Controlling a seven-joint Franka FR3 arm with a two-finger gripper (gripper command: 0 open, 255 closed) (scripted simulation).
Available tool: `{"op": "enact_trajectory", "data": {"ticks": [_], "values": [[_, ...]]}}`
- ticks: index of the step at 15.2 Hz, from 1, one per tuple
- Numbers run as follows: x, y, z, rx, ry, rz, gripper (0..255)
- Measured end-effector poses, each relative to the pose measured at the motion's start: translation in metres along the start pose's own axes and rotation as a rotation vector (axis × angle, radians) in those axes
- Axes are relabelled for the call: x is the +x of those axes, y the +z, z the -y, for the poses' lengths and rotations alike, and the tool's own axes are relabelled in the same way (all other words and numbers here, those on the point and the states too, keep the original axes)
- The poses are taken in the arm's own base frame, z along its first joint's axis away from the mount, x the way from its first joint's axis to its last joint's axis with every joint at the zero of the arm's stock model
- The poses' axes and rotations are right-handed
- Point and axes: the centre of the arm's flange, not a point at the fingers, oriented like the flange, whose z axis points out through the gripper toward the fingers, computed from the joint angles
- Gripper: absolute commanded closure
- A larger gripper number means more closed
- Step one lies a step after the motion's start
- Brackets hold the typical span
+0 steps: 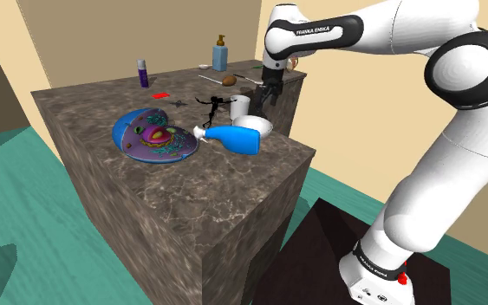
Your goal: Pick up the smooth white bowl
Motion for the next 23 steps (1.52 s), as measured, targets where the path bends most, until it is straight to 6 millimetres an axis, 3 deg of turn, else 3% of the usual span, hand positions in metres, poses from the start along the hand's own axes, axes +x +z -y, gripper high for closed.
{"op": "enact_trajectory", "data": {"ticks": [6,7,17,23], "values": [[0.001,0.03,0.001,-0.002,0.001,0.0,0],[0.001,0.033,0.001,-0.002,0.001,0.0,255],[0.001,0.034,0.0,-0.003,0.002,-0.002,255],[0.003,0.009,0.0,-0.002,0.001,-0.001,255]]}}
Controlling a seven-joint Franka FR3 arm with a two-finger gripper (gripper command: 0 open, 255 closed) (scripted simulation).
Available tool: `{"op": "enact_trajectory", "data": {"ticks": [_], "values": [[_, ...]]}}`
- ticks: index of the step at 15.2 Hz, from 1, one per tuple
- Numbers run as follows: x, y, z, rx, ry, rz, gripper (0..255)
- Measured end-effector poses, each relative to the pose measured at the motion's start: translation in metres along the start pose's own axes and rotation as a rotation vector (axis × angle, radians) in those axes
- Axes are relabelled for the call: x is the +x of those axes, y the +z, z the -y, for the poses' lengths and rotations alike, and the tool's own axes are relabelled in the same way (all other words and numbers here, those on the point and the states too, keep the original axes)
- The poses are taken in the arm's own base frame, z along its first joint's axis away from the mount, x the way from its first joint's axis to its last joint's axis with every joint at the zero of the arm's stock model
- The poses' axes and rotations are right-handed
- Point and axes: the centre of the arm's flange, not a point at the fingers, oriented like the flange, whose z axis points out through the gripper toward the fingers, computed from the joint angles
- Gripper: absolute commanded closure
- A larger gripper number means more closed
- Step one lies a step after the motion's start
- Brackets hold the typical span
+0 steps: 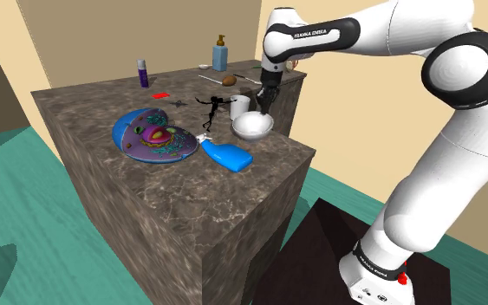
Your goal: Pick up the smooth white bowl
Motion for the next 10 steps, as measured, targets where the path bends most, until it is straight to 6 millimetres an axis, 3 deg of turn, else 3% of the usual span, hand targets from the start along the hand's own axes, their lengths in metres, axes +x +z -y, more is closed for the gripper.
{"op": "enact_trajectory", "data": {"ticks": [10], "values": [[0.001,-0.051,-0.003,0.0,0.0,0.0,255]]}}
